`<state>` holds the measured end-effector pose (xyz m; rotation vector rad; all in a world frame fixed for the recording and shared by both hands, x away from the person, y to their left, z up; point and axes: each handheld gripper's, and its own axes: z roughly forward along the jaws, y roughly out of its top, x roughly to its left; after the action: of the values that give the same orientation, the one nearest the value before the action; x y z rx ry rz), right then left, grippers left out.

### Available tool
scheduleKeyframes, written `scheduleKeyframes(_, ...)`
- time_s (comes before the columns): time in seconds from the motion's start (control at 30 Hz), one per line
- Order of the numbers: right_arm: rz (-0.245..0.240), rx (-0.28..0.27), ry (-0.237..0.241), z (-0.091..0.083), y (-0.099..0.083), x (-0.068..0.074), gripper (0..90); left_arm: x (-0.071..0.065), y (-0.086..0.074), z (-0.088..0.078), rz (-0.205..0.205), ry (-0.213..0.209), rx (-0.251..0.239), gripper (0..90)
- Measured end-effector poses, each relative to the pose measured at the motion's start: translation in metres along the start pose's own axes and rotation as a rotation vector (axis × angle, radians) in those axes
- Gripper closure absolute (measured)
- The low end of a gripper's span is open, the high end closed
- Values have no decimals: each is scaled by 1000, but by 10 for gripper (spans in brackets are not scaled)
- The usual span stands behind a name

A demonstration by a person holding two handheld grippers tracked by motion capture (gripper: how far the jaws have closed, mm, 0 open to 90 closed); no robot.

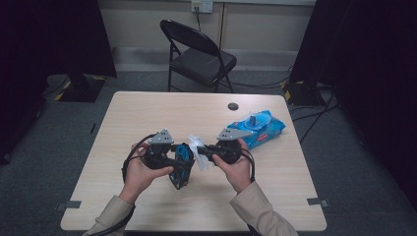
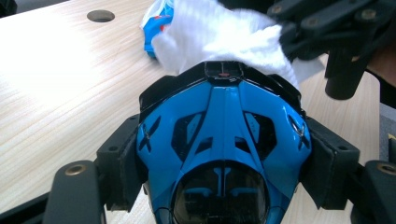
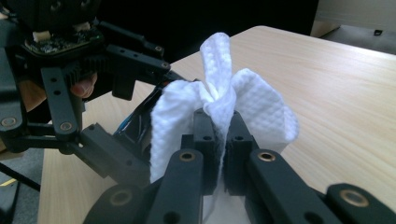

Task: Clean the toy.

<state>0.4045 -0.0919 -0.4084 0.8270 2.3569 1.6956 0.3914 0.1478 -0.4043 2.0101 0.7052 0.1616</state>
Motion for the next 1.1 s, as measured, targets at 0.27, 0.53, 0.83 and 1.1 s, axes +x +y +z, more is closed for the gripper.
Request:
scheduleKeyframes(0.27, -24, 44, 12, 11, -8, 5, 869, -1, 3, -1, -1, -2, -7, 260)
scheduleKeyframes(0.53, -5, 41, 17, 15, -15, 8, 869, 0, 5, 0, 0, 4, -9, 260)
scheduleKeyframes(0.83, 11, 60, 10, 23, -30, 11, 869, 0, 9, -1, -2, 11, -21, 260)
scheduleKeyframes(1.1, 16, 84, 9, 30, -42, 13, 869, -1, 11, -1, 8, 16, -17, 260)
